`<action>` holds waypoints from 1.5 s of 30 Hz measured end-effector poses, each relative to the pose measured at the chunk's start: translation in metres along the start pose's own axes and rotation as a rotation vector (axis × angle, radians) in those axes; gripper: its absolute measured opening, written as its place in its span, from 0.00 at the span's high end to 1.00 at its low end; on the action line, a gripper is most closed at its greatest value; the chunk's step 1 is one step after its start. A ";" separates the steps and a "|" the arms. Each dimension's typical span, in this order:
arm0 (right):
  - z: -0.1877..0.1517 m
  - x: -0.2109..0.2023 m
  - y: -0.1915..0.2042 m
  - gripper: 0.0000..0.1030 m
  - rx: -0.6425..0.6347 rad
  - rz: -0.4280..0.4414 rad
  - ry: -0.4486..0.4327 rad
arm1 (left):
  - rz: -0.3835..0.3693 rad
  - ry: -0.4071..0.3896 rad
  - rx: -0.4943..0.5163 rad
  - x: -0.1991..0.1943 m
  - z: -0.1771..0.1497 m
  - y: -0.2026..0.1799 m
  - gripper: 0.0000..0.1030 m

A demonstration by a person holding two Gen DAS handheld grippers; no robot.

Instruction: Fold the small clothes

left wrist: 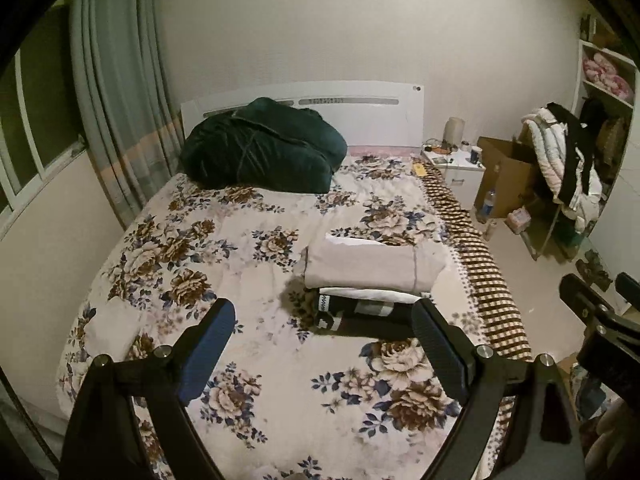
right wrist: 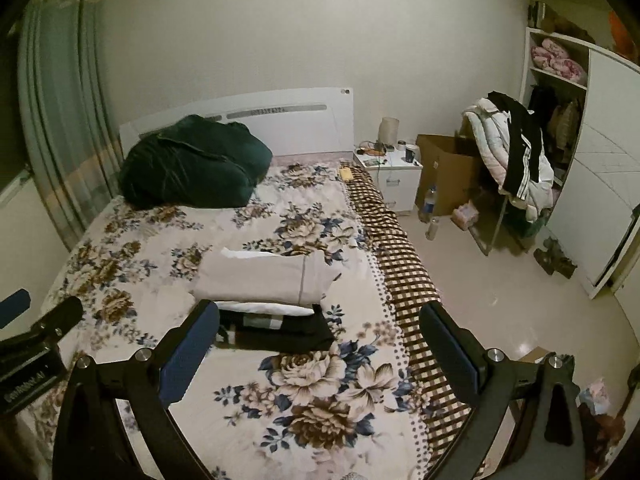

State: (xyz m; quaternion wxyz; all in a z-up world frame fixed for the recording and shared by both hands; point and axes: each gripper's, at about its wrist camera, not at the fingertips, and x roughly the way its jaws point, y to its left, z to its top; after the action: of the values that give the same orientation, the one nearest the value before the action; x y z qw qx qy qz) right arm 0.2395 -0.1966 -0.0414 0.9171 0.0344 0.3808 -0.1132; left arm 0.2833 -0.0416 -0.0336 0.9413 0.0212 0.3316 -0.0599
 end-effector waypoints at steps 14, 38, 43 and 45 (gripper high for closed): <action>0.001 -0.085 0.002 0.00 -0.034 0.020 -0.058 | 0.012 -0.062 -0.001 -0.049 -0.008 0.003 0.03; 0.005 -0.083 -0.001 0.00 -0.035 0.038 -0.048 | 0.039 -0.063 -0.015 -0.054 -0.015 0.007 0.02; 0.001 -0.077 -0.007 0.00 -0.040 0.044 -0.043 | 0.033 -0.056 -0.014 -0.053 -0.022 0.008 0.02; 0.000 -0.077 -0.006 0.00 -0.040 0.042 -0.043 | 0.034 -0.057 -0.014 -0.054 -0.023 0.008 0.02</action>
State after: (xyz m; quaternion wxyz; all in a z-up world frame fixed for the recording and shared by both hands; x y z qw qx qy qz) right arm 0.1856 -0.1883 0.0131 0.9277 0.0217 0.3625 -0.0869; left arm 0.2283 -0.0262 -0.0175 0.9513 0.0187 0.3048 -0.0421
